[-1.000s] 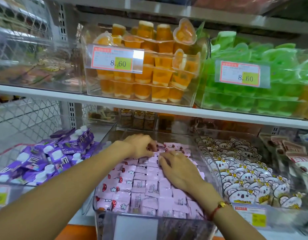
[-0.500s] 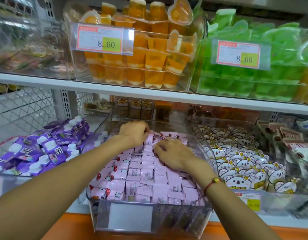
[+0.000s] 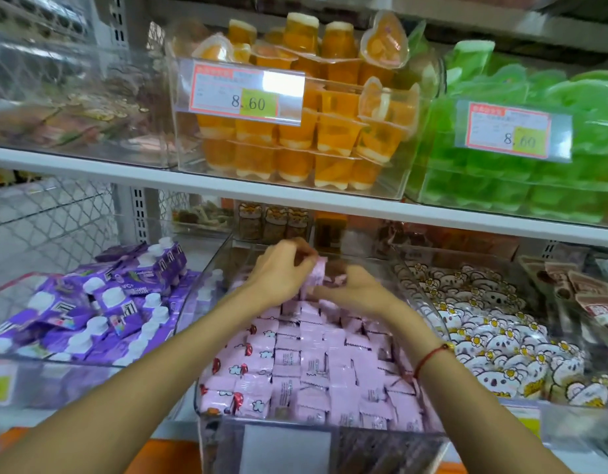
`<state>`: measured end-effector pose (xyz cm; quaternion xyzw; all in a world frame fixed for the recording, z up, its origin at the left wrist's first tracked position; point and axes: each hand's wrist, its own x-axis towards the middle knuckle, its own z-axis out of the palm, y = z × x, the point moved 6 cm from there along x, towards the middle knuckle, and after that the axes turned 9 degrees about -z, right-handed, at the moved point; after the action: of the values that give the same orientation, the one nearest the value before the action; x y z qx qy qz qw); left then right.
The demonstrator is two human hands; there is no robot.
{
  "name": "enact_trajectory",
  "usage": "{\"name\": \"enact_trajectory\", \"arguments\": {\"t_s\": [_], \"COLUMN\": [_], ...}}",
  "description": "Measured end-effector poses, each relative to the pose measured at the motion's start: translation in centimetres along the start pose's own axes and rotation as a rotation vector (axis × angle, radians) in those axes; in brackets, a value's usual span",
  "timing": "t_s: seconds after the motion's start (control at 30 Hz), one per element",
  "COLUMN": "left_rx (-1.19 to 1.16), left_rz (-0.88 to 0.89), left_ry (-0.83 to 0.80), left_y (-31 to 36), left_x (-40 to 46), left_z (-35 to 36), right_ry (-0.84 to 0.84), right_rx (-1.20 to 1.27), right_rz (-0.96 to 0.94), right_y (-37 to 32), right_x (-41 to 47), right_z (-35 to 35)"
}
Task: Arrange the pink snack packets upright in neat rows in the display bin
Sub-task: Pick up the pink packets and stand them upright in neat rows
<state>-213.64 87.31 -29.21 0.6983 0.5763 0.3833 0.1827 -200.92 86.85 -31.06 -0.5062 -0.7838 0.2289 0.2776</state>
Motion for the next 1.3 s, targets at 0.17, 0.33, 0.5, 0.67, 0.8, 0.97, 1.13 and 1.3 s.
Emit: {"name": "enact_trajectory", "arguments": {"t_s": [0.17,0.33,0.5,0.67,0.8,0.97,1.13,1.3], "left_rx": [-0.292,-0.250,0.027,0.045,-0.106,-0.067,-0.041,0.064], "left_rz": [0.001,0.092,0.369,0.434,0.249,0.159,0.140,0.128], "left_ry": [-0.051,-0.137,-0.324,-0.266,-0.370,-0.508,-0.542,-0.496], "left_y": [0.7,1.4,1.5,1.7,1.4,0.7,0.7,0.8], "left_x": [-0.6,-0.8,-1.9,-2.3,-2.1,-2.7,-2.6,-2.4], "left_z": [-1.3,-1.7,-1.5,-1.7,-1.8,-1.0,-0.6,-0.1], "right_ry": [0.264,0.497,0.286,0.230,0.224,0.238,0.275,0.411], "right_rx": [0.124,0.514,1.004,1.144,1.106,0.899,0.791,0.540], "right_rz": [-0.194,-0.062,0.242,0.378,0.352,0.329,0.315,0.033], "right_y": [-0.6,-0.1,-0.2,-0.1,-0.2,0.1,0.0,-1.1], "right_x": [-1.2,-2.3,-3.3,-4.2,-4.1,-3.8,-3.8,-3.3], "right_z": [-1.2,-2.1,-0.8,0.1,-0.3,-0.5,-0.7,-2.3]}}
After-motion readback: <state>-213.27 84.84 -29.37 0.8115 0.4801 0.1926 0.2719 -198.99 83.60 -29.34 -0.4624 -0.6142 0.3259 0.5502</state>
